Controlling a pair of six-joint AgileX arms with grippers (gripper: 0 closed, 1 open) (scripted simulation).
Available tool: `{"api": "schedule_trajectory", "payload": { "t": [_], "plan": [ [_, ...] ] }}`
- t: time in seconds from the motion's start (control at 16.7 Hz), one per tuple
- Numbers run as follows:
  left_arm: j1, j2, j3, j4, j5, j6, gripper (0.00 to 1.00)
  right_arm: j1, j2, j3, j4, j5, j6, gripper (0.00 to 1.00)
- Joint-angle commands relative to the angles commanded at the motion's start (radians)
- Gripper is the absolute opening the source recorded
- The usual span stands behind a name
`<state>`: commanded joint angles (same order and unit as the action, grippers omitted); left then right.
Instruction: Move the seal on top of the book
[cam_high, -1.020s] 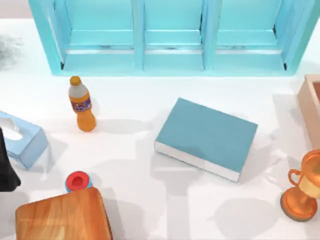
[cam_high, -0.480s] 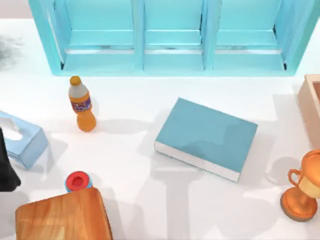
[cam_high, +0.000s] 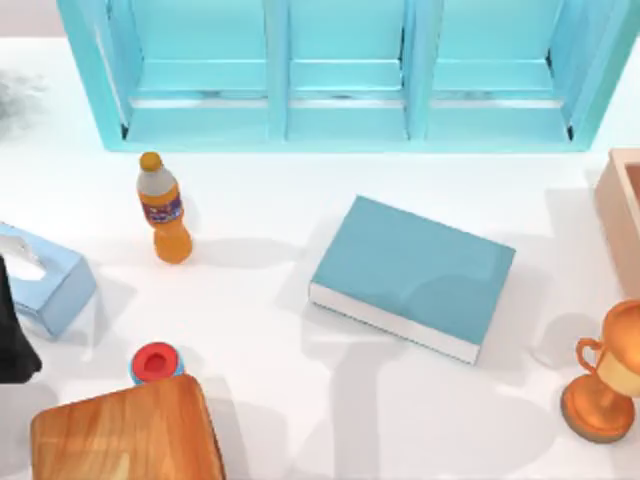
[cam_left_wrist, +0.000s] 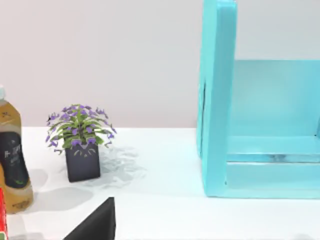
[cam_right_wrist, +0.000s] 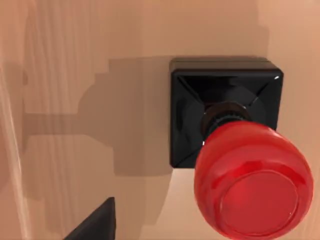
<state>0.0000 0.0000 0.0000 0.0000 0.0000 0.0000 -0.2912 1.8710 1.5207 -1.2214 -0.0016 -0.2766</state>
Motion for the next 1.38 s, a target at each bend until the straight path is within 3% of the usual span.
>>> {"api": "schedule_trajectory", "payload": {
  "t": [0.36,0.66,1.38],
  "plan": [
    [0.0,0.0,0.0,0.0,0.0,0.0,1.0,0.002,0.041,-0.182,0.223,0.0,0.002,1.0],
    [0.0,0.0,0.0,0.0,0.0,0.0,1.0,0.002,0.045,-0.204,0.249,0.0,0.002,1.0],
    [0.0,0.0,0.0,0.0,0.0,0.0,1.0,0.002,0.045,-0.204,0.249,0.0,0.002,0.1]
  ]
}}
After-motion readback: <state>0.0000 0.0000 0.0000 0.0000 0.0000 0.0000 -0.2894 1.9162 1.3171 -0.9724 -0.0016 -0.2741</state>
